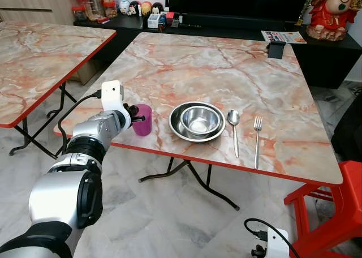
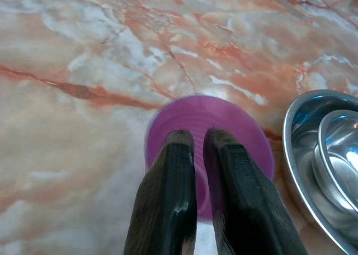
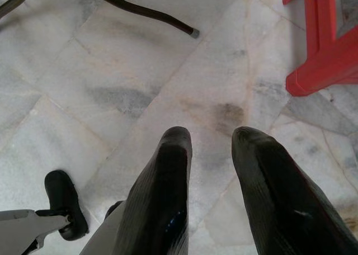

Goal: Setting the table

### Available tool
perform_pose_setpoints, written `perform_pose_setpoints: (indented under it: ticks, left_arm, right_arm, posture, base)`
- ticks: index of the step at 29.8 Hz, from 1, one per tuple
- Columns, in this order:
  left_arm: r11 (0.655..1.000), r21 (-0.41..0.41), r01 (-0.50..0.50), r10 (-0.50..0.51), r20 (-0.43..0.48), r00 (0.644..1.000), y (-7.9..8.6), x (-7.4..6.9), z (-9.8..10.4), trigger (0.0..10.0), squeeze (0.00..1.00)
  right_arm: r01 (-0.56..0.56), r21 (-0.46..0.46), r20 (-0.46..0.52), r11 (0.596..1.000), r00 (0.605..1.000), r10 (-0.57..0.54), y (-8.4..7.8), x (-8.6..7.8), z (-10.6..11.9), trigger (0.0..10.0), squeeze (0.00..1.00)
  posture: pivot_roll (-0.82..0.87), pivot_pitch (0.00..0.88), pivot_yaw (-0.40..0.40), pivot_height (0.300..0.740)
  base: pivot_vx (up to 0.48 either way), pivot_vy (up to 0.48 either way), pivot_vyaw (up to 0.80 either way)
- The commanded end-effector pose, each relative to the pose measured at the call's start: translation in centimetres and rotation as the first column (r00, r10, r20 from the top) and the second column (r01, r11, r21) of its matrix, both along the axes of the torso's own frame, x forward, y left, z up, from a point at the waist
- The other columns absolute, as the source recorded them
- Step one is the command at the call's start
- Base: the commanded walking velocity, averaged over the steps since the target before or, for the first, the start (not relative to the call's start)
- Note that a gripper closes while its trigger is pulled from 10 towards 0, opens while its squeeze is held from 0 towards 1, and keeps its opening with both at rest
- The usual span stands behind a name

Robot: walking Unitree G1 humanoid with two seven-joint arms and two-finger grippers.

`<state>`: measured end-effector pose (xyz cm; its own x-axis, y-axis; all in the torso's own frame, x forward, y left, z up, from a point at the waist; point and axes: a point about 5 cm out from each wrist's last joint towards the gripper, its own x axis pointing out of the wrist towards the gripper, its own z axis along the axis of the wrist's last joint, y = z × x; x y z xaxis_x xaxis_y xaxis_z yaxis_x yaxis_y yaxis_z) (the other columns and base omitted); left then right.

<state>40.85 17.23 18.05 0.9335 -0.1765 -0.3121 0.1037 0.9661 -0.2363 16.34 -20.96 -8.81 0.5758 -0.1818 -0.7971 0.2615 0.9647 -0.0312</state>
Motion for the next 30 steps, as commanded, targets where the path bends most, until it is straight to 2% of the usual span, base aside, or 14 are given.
perform_pose_setpoints:
  ticks: [1, 9, 14, 16, 17, 20, 21, 22, 23, 24, 25, 26, 29, 30]
  left_arm:
    - [1.000, -0.023, 0.009, -0.009, -0.002, 1.000, -0.4, 0.0, -0.1, 10.0, 0.00]
    - [0.999, -0.047, 0.026, -0.026, -0.002, 1.000, -0.7, -0.1, -0.5, 10.0, 0.00]
    - [0.997, -0.068, 0.027, -0.017, 0.149, 0.989, -0.5, 0.3, 1.5, 10.0, 0.00]
    - [0.991, -0.115, -0.068, 0.106, 0.370, 0.923, 1.9, 0.3, 4.6, 10.0, 0.00]
    - [0.991, -0.115, -0.068, 0.106, 0.370, 0.923, 1.9, 0.3, 4.6, 10.0, 0.00]
    - [0.960, -0.178, -0.214, 0.275, 0.480, 0.833, 5.5, -0.8, 6.1, 10.0, 0.00]
    - [0.960, -0.178, -0.214, 0.275, 0.480, 0.833, 5.5, -0.8, 6.1, 10.0, 0.00]
    - [0.940, -0.144, -0.308, 0.337, 0.515, 0.788, 7.5, -1.7, 6.1, 10.0, 0.00]
    - [0.930, -0.132, -0.343, 0.359, 0.526, 0.771, 8.3, -2.1, 6.0, 10.0, 0.00]
    - [0.899, -0.072, -0.431, 0.401, 0.529, 0.748, 10.3, -3.2, 5.0, 10.0, 0.00]
    - [0.870, -0.020, -0.492, 0.432, 0.512, 0.742, 11.7, -3.9, 3.9, 10.0, 0.00]
    - [0.870, -0.020, -0.492, 0.432, 0.512, 0.742, 11.7, -3.9, 3.9, 10.0, 0.00]
    - [0.758, 0.249, -0.603, 0.466, 0.441, 0.767, 15.7, -7.1, -0.6, 10.0, 0.00]
    - [0.758, 0.249, -0.603, 0.466, 0.441, 0.767, 15.7, -7.1, -0.6, 10.0, 0.00]
  right_arm:
    - [0.017, 0.000, -0.002, 1.000, 1.000, -0.017, -0.2, -0.1, 0.0, 10.0, 0.00]
    - [0.016, 0.000, 0.000, 1.000, 1.000, -0.016, -0.2, 0.0, 0.0, 10.0, 0.00]
    - [0.027, -0.001, 0.013, 1.000, 1.000, -0.027, -0.3, 0.0, 0.1, 10.0, 0.00]
    - [0.041, -0.002, 0.036, 0.999, 0.999, -0.040, -0.5, 0.2, 0.3, 10.0, 0.00]
    - [0.041, -0.002, 0.036, 0.999, 0.999, -0.040, -0.5, 0.2, 0.3, 10.0, 0.00]
    - [0.040, 0.000, 0.050, 0.999, 0.998, -0.040, -0.6, 0.3, 0.3, 10.0, 0.00]
    - [0.040, 0.000, 0.050, 0.999, 0.998, -0.040, -0.6, 0.3, 0.3, 10.0, 0.00]
    - [0.038, -0.001, 0.049, 0.999, 0.998, -0.038, -0.6, 0.3, 0.3, 10.0, 0.00]
    - [0.037, -0.002, 0.050, 0.999, 0.998, -0.037, -0.6, 0.3, 0.3, 10.0, 0.00]
    - [0.035, -0.002, 0.050, 0.999, 0.998, -0.035, -0.6, 0.2, 0.3, 10.0, 0.00]
    - [0.034, -0.001, 0.050, 0.999, 0.998, -0.034, -0.5, 0.2, 0.3, 10.0, 0.00]
    - [0.034, -0.001, 0.050, 0.999, 0.998, -0.034, -0.5, 0.2, 0.3, 10.0, 0.00]
    - [0.035, 0.005, 0.046, 0.999, 0.998, -0.035, -0.3, 0.0, 0.2, 10.0, 0.00]
    - [0.035, 0.005, 0.046, 0.999, 0.998, -0.035, -0.3, 0.0, 0.2, 10.0, 0.00]
  posture:
    - [-0.05, 0.000, -0.001, 0.740]
    - [-0.06, 0.000, -0.002, 0.740]
    - [-0.06, 0.000, -0.002, 0.740]
    - [-0.06, 0.000, -0.005, 0.740]
    - [-0.06, 0.000, -0.005, 0.740]
    - [-0.05, 0.000, -0.012, 0.740]
    - [-0.05, 0.000, -0.012, 0.740]
    - [-0.04, 0.000, -0.016, 0.740]
    - [-0.04, 0.000, -0.018, 0.740]
    - [-0.03, 0.000, -0.018, 0.740]
    - [-0.03, 0.000, -0.018, 0.740]
    - [-0.03, 0.000, -0.018, 0.740]
    - [-0.03, 0.000, -0.006, 0.740]
    - [-0.03, 0.000, -0.006, 0.740]
  base:
    - [0.000, 0.000, 0.00]
    - [0.000, 0.000, 0.00]
    - [0.000, 0.000, 0.00]
    - [0.000, 0.000, 0.00]
    - [0.000, 0.000, 0.00]
    - [0.000, 0.000, 0.00]
    - [0.000, 0.000, 0.00]
    - [0.000, 0.000, 0.00]
    - [0.000, 0.000, 0.00]
    - [0.000, 0.000, 0.00]
    - [0.000, 0.000, 0.00]
    - [0.000, 0.000, 0.00]
    - [0.000, 0.000, 0.00]
    - [0.000, 0.000, 0.00]
